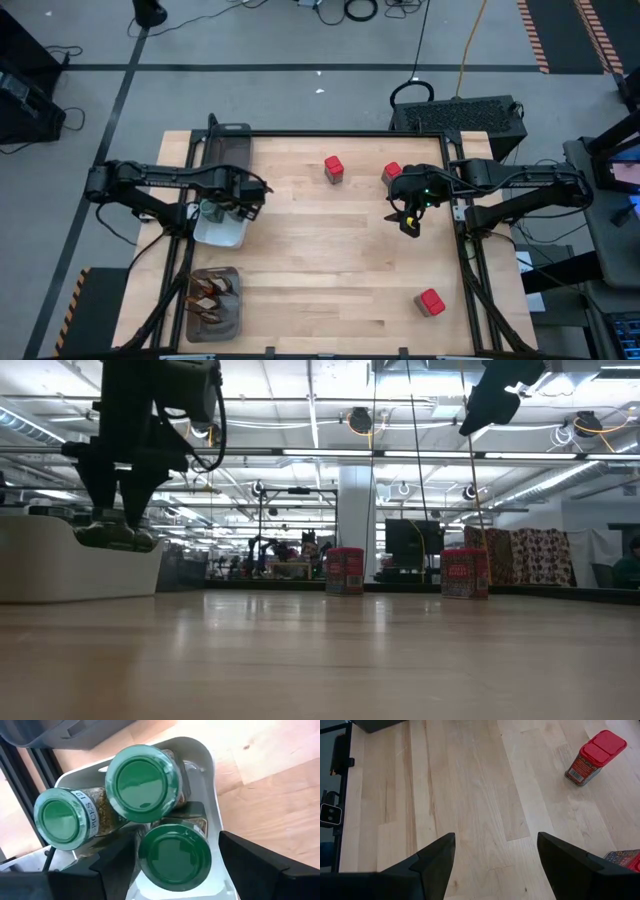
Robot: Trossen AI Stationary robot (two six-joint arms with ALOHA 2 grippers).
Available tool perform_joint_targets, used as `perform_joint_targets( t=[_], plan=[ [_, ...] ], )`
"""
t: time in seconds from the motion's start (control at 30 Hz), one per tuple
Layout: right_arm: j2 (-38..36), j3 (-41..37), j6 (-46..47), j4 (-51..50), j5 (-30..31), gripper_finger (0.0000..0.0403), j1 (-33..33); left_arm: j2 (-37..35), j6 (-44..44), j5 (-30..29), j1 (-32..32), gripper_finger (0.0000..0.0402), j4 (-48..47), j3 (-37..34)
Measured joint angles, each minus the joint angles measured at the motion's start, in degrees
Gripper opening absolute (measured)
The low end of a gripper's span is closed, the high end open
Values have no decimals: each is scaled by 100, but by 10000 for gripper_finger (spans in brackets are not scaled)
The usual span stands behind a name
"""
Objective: Sort spices by type
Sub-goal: Put the green bottle seasoning into the white bin, then put the red seasoning can into the top black bin
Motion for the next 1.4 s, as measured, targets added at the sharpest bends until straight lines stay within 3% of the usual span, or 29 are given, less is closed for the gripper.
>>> perform_joint_targets(
  t=[0.8, 1.03, 1.4],
  plan=[
    [1, 0, -2, -2, -2, 265, 1, -1, -788, 39, 91, 283, -281, -188],
    [1, 0, -5, -2, 0, 265, 0, 0, -622, 34, 91, 283, -85, -188],
    [0, 0, -21, -2, -2, 265, 0, -44, -371, -183, 91, 283, -516, 182]
  ],
)
